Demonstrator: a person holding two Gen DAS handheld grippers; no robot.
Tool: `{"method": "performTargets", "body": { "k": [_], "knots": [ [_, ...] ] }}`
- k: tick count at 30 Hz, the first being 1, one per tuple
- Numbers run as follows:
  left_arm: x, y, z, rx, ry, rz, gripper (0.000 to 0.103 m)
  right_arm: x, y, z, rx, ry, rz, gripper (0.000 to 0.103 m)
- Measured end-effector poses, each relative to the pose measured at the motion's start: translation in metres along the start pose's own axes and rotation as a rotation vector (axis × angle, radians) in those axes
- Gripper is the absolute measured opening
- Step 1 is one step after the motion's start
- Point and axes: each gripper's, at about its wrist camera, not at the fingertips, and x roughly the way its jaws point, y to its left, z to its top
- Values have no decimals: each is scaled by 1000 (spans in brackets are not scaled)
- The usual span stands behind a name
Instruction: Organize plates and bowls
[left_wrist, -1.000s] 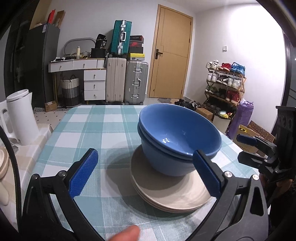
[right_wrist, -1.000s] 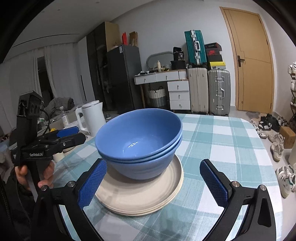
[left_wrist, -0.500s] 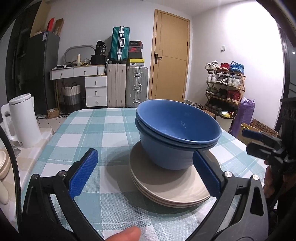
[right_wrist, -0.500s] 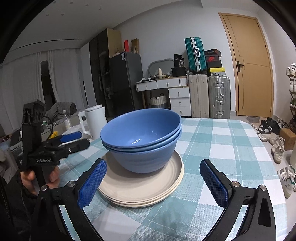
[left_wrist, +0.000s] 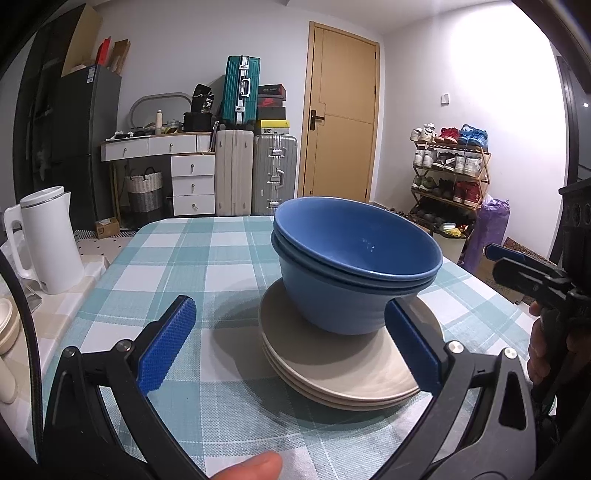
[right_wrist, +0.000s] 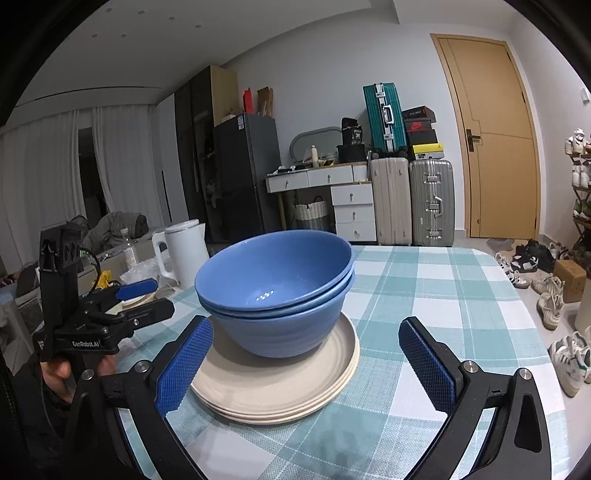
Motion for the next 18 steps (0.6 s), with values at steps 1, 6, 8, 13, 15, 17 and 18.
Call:
{"method": "performTargets", "body": {
  "k": [1, 6, 8, 13, 15, 17, 18],
  "knots": [
    [1, 1, 0, 0, 1, 2, 102, 0, -1, 0, 1, -3, 0, 102],
    [4, 2, -3, -3, 8, 5, 102, -2, 1, -2, -8, -9, -7, 102],
    [4, 2, -3, -4, 6, 5, 102, -2, 0, -4, -12, -9, -7, 102],
    [7, 2, -4, -9, 5, 6, 102, -4, 1, -6, -13, -8, -3, 102],
    [7, 3, -4, -10, 4, 6, 102, -4, 2, -6, -21, -7, -2, 102],
    [6, 3, -4, -11, 4, 7, 102, -3, 5, -7, -35, 3, -7, 102],
    [7, 3, -4, -12, 3, 7, 102, -3, 6, -7, -39, 7, -8, 102]
  ]
}}
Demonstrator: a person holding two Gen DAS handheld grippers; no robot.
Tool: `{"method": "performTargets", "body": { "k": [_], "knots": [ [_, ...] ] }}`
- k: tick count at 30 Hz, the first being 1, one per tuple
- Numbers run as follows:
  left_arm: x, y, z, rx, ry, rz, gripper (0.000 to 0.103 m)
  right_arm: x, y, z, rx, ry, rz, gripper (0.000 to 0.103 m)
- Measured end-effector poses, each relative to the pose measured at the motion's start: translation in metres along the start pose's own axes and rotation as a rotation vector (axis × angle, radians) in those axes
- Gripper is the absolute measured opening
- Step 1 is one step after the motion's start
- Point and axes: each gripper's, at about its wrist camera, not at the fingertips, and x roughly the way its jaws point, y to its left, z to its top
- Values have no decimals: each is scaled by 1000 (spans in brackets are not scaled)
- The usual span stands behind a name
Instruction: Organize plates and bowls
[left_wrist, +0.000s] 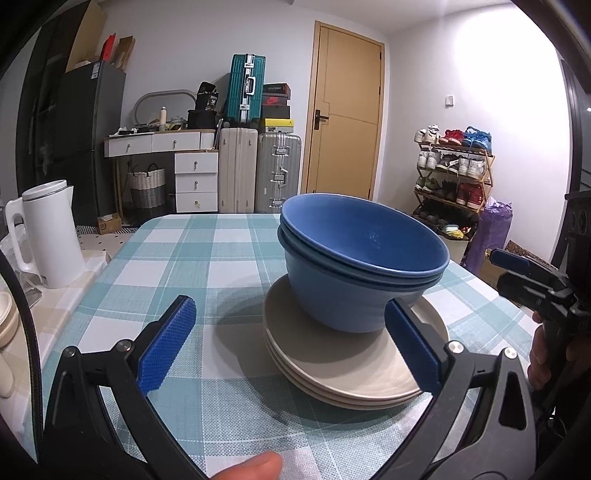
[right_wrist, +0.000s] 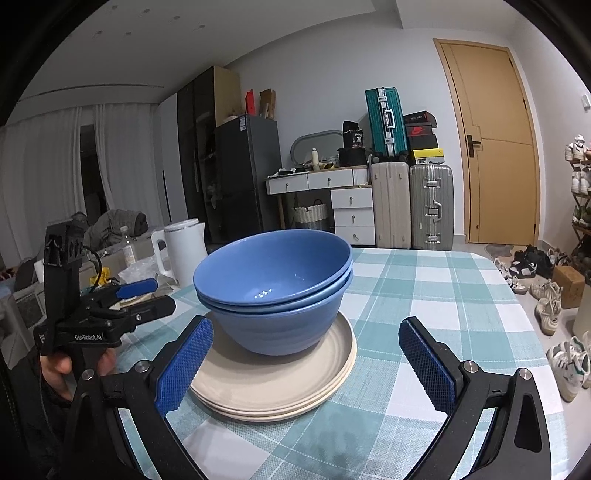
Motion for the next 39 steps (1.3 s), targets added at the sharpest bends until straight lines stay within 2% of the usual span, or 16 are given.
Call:
{"method": "performTargets", "body": {
  "k": [7, 39],
  "knots": [
    [-1, 1, 0, -2, -4, 4, 102, 3, 6, -1, -32, 19, 0, 102],
    [-2, 1, -1, -3, -5, 3, 102, 6, 4, -2, -18, 18, 2, 102]
  ]
}}
